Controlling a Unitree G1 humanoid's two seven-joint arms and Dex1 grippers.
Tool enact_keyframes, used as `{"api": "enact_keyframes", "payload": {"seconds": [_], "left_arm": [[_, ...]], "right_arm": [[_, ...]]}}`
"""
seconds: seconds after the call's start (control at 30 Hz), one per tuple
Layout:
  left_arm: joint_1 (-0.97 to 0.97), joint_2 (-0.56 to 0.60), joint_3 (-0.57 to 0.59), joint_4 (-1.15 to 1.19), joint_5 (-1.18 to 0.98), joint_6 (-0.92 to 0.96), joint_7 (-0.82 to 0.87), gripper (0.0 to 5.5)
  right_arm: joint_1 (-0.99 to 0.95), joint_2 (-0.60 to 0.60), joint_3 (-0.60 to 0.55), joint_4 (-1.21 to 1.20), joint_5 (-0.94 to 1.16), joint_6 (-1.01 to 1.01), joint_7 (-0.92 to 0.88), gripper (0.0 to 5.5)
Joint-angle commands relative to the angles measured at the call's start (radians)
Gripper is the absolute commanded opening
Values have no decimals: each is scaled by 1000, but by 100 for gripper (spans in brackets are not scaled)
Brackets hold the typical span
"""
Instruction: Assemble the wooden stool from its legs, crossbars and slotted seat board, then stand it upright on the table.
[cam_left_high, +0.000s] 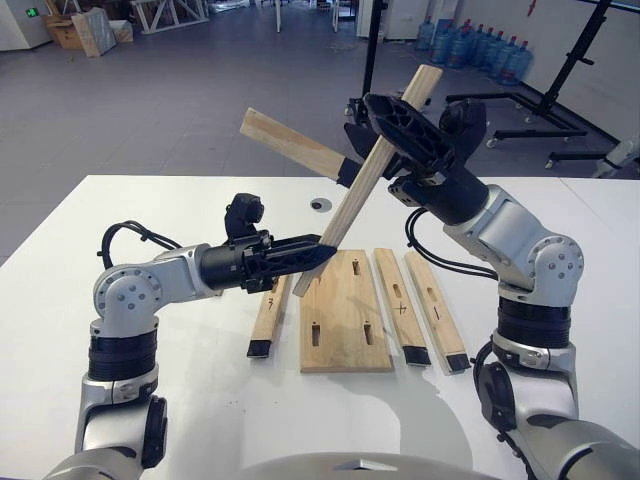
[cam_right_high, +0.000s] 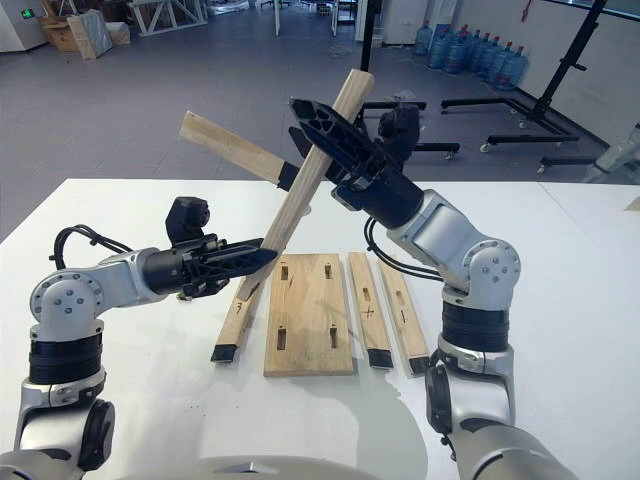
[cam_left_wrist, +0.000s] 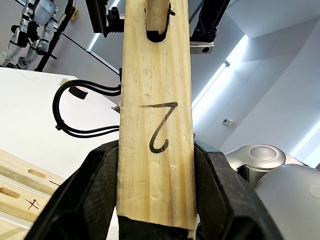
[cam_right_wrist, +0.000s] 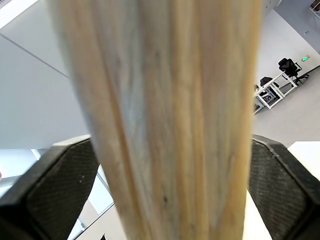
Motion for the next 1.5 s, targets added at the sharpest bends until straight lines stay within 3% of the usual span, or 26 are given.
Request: {"api": "enact_keyframes", "payload": {"seconds": [0.03, 0.1, 0.27, 0.53, 0.87, 0.9, 1.1, 1.33, 1.5], "left_arm": [[-5, 15, -6, -4, -3, -23, -1, 201], [-9, 16, -8, -1, -3, -24, 0, 201], [-18, 19, -10, 5, 1, -29, -3, 201], [-23, 29, -21, 13, 1, -35, -12, 201], [-25, 34, -26, 9, 13, -47, 3, 201], [-26, 33, -29, 8, 20, -50, 10, 239], [-32, 30, -8, 25, 19, -65, 64, 321], [135, 186, -29, -21, 214, -163, 17, 429], [180, 141, -30, -59, 430, -297, 235, 479]], "right_arm": [[-2, -13, 5, -4, -6, -7, -6, 456], [5, -13, 8, -10, -4, -9, -7, 456], [27, -15, 14, -26, -5, -8, -6, 382], [35, -21, 15, -28, -4, -24, -11, 222], [72, -33, 13, -74, -63, -26, 24, 216], [82, -37, 14, -85, -77, -27, 33, 215], [136, -56, 7, -123, -160, -42, 80, 210], [158, -163, -119, -101, -398, -151, 199, 209], [147, -212, -105, -22, -702, -310, 345, 209]]}}
